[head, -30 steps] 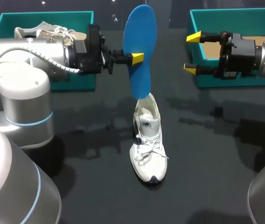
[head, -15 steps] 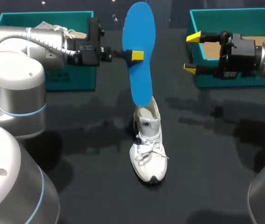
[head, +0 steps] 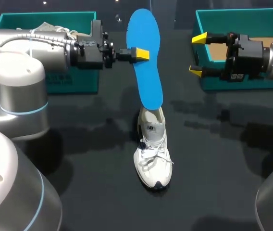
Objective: Take the shoe out of the shoebox, open the shoe tongue, remove and reinsert the insole, then place the shoe into the shoebox
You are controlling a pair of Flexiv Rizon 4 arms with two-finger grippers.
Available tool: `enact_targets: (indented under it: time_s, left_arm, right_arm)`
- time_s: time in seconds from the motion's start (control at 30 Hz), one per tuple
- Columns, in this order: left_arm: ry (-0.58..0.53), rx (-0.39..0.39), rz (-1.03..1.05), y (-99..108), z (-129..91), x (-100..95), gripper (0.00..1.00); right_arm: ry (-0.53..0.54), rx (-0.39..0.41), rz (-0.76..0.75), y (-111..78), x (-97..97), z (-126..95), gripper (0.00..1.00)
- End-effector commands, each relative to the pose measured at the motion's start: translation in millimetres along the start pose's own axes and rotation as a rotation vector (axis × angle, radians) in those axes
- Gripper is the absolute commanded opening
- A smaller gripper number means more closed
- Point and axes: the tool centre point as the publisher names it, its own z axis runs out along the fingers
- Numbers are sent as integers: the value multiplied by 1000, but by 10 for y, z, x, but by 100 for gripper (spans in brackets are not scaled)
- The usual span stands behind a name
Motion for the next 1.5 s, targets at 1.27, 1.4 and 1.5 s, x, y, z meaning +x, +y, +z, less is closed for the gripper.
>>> enact_targets:
  time_s: [1.27, 1.4, 1.5]
  left_arm:
    - [54, 3, -450, 122, 245, -305, 0]
    - [54, 3, -450, 122, 245, -305, 0]
    - [54, 3, -450, 122, 245, -305, 0]
  right_arm:
    - [-194, -9, -153, -52, 230, -74, 100]
    - [-293, -13, -213, -103, 364, -58, 100]
    - [-386, -29, -245, -159, 462, -29, 100]
